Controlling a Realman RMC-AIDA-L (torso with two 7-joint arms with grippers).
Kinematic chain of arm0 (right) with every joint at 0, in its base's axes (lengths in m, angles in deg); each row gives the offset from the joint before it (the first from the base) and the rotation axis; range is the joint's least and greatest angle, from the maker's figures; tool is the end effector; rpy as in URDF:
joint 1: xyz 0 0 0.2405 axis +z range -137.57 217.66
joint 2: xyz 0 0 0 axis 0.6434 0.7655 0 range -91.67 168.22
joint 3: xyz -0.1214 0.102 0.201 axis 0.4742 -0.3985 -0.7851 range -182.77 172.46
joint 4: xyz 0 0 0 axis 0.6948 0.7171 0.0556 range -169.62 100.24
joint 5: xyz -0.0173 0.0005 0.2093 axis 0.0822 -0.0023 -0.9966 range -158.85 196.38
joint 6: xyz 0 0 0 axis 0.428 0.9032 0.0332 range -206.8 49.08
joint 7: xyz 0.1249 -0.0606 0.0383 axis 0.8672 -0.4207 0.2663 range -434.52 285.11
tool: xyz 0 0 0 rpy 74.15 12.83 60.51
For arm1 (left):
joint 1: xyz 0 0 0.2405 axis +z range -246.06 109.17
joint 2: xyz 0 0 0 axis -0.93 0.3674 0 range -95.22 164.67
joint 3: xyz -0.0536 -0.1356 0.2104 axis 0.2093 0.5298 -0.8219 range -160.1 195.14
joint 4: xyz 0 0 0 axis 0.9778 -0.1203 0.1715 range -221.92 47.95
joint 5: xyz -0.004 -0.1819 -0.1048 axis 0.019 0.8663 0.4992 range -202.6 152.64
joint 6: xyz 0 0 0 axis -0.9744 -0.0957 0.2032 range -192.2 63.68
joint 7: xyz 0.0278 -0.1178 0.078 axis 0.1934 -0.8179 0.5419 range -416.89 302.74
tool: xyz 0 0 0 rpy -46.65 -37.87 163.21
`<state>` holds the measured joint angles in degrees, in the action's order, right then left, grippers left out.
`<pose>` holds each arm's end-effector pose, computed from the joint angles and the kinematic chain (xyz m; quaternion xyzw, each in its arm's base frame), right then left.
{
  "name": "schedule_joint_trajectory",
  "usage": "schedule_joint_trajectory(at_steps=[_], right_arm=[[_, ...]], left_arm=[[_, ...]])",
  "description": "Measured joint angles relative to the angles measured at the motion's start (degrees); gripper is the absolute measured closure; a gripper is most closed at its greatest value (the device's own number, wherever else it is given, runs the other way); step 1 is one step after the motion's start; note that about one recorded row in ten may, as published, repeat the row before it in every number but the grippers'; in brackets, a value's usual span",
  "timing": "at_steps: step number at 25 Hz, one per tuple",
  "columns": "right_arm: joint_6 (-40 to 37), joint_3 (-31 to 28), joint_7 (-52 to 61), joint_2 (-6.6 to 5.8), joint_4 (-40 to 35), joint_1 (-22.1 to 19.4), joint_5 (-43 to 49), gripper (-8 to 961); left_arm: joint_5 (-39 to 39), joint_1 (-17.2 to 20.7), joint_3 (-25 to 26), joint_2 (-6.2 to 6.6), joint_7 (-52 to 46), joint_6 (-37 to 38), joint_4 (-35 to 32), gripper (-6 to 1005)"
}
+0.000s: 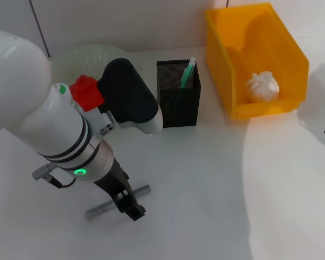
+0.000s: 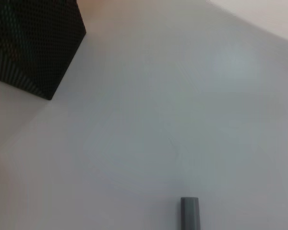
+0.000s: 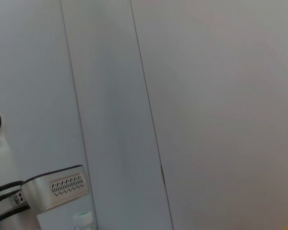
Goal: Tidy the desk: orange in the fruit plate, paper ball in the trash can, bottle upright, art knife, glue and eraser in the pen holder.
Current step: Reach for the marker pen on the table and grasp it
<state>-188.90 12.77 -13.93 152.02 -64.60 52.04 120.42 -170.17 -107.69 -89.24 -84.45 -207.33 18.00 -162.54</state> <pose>0.3414 0.2192 0.0877 -0.8369 0.1858 0.4139 0.3064 -0.1360 0.3194 -0.0841 -0.9506 -0.1549 0.2498 0.1002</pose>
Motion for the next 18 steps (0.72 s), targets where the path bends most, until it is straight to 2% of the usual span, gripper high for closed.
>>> schedule_joint_trajectory(at_steps=[7, 17, 18], right_arm=[[0.0, 0.0, 0.0, -0.02, 0.2, 0.2, 0.1, 250], [0.0, 0.7, 0.0, 0.04, 0.5, 0.4, 0.1, 251], [0.0, 0.7, 0.0, 0.04, 0.5, 0.4, 0.1, 251]], left_arm=[[0.0, -0.2, 0.4, 0.0, 0.0, -0.3, 1.9, 193], [0.0, -0.2, 0.8, 0.0, 0.0, -0.6, 2.9, 309], [0.0, -0.1, 0.8, 0.0, 0.0, -0.6, 2.9, 354]])
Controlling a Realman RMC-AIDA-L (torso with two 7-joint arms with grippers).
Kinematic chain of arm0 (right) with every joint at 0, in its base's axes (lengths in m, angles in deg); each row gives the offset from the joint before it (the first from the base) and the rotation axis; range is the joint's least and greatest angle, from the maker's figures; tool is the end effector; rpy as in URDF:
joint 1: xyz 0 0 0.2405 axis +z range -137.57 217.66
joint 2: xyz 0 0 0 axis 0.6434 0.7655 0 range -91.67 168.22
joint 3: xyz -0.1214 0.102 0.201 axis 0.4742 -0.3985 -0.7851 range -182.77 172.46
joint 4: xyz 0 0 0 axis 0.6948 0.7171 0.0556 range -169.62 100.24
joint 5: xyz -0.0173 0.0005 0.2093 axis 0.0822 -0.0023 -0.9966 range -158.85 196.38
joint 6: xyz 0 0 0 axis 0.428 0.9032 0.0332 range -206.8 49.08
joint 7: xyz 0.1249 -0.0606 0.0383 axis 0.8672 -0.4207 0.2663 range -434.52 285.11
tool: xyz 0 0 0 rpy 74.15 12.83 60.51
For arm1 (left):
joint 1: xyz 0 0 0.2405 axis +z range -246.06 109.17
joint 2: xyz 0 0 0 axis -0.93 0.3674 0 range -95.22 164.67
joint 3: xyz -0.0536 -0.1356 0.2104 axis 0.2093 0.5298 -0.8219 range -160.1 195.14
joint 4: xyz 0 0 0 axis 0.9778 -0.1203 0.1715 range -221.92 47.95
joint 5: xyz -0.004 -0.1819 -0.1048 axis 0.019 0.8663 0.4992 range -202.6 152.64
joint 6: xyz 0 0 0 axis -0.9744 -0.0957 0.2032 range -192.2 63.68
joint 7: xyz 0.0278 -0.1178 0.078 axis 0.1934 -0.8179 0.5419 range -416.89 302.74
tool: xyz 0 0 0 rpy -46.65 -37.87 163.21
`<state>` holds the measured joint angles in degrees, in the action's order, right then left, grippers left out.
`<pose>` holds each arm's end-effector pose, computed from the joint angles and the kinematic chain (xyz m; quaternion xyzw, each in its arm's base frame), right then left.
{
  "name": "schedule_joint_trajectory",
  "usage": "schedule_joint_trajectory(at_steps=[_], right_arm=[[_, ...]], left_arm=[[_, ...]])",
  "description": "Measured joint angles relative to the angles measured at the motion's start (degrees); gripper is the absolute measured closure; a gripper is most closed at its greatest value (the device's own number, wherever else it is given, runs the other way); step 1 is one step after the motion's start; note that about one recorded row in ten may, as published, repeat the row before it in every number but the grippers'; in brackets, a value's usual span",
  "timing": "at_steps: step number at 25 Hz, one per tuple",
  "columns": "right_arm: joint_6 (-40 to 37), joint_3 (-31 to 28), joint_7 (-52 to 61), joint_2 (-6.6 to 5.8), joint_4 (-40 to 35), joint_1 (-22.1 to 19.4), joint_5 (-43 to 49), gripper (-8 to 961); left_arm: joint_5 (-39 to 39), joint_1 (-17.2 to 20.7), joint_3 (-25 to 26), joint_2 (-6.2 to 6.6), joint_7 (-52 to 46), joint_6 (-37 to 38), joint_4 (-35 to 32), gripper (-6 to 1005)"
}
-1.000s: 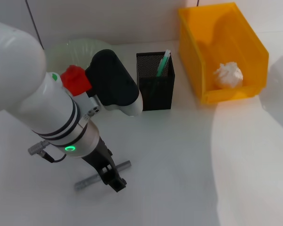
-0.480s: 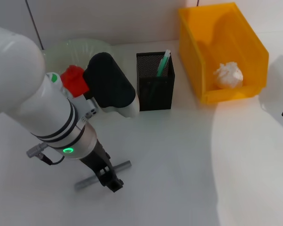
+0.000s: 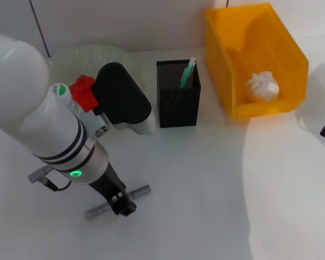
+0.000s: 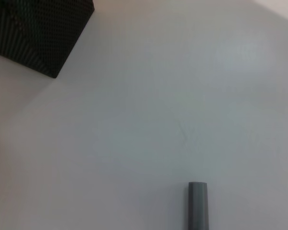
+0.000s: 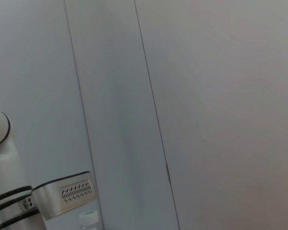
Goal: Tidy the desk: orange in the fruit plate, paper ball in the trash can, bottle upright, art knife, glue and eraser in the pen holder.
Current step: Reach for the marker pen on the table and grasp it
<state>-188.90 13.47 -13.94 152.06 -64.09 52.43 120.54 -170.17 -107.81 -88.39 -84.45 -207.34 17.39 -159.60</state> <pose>0.3392 0.2209 0.0842 -0.8389 0.1861 0.4161 0.2973 -0.1471 0.3226 -0.0850 -0.9452 -0.1758 0.2568 0.0992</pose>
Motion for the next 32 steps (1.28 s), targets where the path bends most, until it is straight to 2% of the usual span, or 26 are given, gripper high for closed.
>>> schedule_joint_trajectory(at_steps=[4, 24, 32], right_arm=[[0.0, 0.0, 0.0, 0.03, 0.4, 0.3, 0.0, 251], [1.5, 0.1, 0.1, 0.09, 0.6, 2.0, 1.4, 250], [1.5, 0.1, 0.3, 0.13, 0.6, 2.5, 1.4, 251]], left_arm=[[0.0, 0.1, 0.0, 0.0, 0.0, 0.0, 0.1, 533], [-0.2, -0.4, 1.5, 0.0, 1.4, 0.3, 2.5, 538], [-0.5, -0.4, 1.5, 0.0, 1.5, 0.4, 3.1, 731]])
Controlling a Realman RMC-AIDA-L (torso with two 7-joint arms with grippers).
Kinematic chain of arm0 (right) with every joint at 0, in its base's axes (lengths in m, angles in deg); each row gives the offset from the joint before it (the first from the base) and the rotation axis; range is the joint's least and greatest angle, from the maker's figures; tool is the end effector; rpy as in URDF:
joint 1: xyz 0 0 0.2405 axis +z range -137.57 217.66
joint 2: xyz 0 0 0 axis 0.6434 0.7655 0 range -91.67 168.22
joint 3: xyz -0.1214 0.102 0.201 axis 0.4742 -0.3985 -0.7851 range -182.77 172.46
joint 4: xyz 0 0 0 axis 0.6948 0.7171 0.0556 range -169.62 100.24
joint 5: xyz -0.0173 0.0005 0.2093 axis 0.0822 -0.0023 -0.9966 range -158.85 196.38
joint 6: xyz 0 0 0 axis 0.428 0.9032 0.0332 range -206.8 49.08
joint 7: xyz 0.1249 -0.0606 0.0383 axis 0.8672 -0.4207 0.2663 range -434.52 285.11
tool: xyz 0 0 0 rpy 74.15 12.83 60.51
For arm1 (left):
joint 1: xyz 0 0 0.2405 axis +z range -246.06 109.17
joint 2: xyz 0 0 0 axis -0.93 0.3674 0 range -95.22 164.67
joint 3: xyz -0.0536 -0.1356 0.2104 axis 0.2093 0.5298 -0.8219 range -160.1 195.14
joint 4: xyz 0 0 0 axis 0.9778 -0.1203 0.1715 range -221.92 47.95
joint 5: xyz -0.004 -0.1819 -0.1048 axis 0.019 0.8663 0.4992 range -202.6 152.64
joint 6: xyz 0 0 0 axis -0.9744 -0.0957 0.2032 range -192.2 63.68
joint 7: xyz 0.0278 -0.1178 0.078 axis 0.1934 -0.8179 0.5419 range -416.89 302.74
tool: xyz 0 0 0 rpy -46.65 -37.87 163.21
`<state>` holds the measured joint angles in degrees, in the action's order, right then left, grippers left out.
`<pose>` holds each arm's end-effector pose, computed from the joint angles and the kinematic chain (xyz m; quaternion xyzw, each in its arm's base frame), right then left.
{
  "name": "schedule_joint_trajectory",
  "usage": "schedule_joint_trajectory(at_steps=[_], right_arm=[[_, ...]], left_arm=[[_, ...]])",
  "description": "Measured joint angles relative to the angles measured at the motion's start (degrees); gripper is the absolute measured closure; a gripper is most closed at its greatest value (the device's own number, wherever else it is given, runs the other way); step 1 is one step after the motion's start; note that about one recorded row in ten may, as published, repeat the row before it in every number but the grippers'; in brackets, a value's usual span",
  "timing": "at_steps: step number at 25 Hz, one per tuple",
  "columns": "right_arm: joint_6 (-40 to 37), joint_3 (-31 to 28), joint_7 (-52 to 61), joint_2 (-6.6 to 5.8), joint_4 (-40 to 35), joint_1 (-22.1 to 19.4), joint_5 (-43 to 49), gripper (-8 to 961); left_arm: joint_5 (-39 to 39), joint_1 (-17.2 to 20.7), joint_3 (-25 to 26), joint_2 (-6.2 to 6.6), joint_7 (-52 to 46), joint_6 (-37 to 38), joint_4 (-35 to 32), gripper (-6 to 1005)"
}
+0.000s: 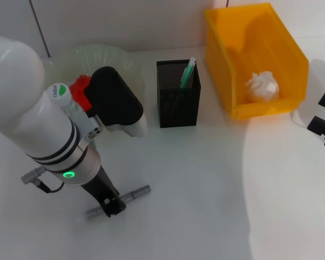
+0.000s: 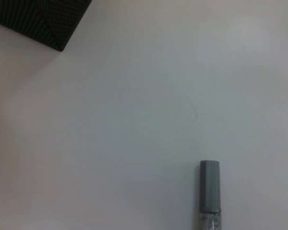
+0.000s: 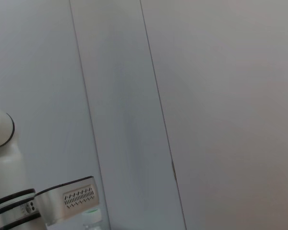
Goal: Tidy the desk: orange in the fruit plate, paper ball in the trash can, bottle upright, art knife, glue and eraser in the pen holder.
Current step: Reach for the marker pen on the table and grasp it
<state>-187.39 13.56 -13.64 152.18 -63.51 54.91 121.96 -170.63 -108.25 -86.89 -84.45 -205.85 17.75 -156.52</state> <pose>0.3327 0.2358 0.0783 -0.8453 0.1845 0.4129 0.2846 -0.1589 0.3262 -0.0831 -0.9397 -0.1871 0.2705 0.0943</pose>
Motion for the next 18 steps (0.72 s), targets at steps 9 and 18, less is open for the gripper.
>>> schedule_joint_trajectory(at_steps=[9, 18], right_arm=[[0.0, 0.0, 0.0, 0.33, 0.0, 0.3, 0.0, 250], [0.1, 0.0, 0.2, 0.53, 0.0, 0.9, 0.0, 251]], left_arm=[[0.0, 0.1, 0.0, 0.0, 1.1, 0.0, 0.6, 726], [-0.1, 0.2, 0.0, 0.0, 2.6, -0.1, 0.8, 716]])
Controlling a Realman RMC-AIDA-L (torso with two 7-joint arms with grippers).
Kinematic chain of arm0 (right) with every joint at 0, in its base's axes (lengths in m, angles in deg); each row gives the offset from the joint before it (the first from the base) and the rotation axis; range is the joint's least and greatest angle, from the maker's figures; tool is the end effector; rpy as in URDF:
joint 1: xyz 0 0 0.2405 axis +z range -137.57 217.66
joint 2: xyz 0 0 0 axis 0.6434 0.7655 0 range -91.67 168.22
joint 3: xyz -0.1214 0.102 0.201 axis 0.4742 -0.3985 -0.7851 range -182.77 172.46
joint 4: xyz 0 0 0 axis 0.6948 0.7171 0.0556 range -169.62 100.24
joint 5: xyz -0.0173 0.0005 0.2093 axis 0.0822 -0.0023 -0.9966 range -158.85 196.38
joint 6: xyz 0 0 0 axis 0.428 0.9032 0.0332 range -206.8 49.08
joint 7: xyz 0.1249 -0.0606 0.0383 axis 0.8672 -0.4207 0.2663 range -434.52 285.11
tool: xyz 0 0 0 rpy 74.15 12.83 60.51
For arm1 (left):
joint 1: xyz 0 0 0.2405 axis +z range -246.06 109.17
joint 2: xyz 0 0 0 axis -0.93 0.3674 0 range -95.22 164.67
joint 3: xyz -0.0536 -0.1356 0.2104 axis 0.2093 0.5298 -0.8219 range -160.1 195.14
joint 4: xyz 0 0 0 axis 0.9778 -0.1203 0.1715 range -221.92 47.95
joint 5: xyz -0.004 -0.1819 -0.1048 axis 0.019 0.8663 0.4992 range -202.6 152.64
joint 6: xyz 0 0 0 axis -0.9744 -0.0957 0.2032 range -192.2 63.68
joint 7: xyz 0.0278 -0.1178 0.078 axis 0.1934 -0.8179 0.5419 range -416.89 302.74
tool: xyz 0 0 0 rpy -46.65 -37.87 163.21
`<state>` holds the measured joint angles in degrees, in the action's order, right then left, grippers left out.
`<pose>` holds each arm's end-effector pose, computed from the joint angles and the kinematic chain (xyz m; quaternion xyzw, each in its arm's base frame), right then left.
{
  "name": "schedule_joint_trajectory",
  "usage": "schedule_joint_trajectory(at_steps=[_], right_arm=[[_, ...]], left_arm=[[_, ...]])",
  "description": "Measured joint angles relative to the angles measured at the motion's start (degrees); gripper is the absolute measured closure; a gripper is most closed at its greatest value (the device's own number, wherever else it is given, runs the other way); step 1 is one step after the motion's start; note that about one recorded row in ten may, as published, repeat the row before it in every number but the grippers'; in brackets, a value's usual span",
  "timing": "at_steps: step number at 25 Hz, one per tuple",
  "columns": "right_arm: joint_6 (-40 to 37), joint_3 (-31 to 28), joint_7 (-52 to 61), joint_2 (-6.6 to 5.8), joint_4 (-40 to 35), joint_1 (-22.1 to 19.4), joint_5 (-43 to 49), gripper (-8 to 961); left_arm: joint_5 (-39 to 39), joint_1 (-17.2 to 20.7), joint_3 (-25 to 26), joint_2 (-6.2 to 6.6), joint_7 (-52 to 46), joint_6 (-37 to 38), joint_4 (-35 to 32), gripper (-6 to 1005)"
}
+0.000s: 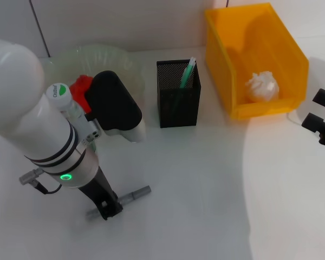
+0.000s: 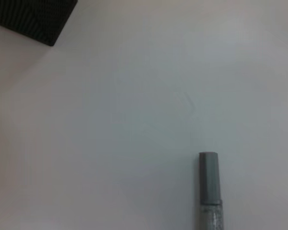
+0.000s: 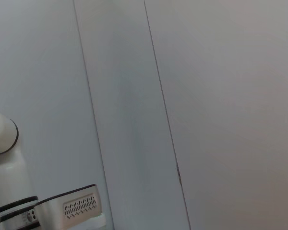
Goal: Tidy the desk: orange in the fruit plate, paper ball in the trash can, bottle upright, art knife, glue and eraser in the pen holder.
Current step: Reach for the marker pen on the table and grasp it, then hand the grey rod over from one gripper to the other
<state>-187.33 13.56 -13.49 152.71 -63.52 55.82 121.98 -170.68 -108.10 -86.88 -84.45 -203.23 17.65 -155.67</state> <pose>0.3276 0.2407 0.0748 -0.8450 0.1809 0.4186 0.2792 -0.1634 0.3256 -0.0838 -0.9416 -0.1717 0.2766 0.0861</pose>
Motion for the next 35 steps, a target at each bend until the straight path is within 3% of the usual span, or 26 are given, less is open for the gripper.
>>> schedule_joint_trajectory(at_steps=[4, 12, 15, 19, 24, 28, 30, 35], right_arm=[[0.0, 0.0, 0.0, 0.08, 0.0, 0.1, 0.0, 251], [-0.1, -0.1, 0.3, 0.23, 0.0, 0.2, 0.0, 251], [-0.5, -0.3, 0.6, 0.27, 0.0, 0.1, -0.1, 251], [-1.8, -1.1, 0.8, -0.04, -0.7, 0.1, -0.5, 251], [-3.6, -2.6, 0.4, -0.32, -4.7, 0.0, -0.6, 251], [-6.2, -2.3, -2.2, -0.24, -7.9, -0.3, 0.0, 250], [-8.9, -2.6, -5.7, -0.31, -8.7, -0.7, 0.2, 250], [-13.4, -3.0, -10.1, -0.06, -11.4, -1.2, 0.5, 250]], left_arm=[[0.0, 0.0, 0.0, 0.0, 1.3, 0.3, 0.0, 715], [0.1, 0.0, 0.4, 0.0, 1.4, 0.5, 0.0, 854], [0.4, 0.0, 0.9, 0.0, 1.4, 0.7, -0.4, 854], [3.7, -0.1, 4.7, 0.14, 2.1, 2.7, -2.0, 854], [20.3, -0.1, 17.7, 0.43, 6.1, 6.3, -2.3, 859], [25.0, 0.5, 19.8, 0.44, 8.0, 6.4, -1.8, 860], [31.8, 1.2, 22.7, 0.5, 9.9, 6.1, -1.0, 860], [34.8, 1.4, 25.6, 0.53, 9.6, 5.7, 0.3, 862]])
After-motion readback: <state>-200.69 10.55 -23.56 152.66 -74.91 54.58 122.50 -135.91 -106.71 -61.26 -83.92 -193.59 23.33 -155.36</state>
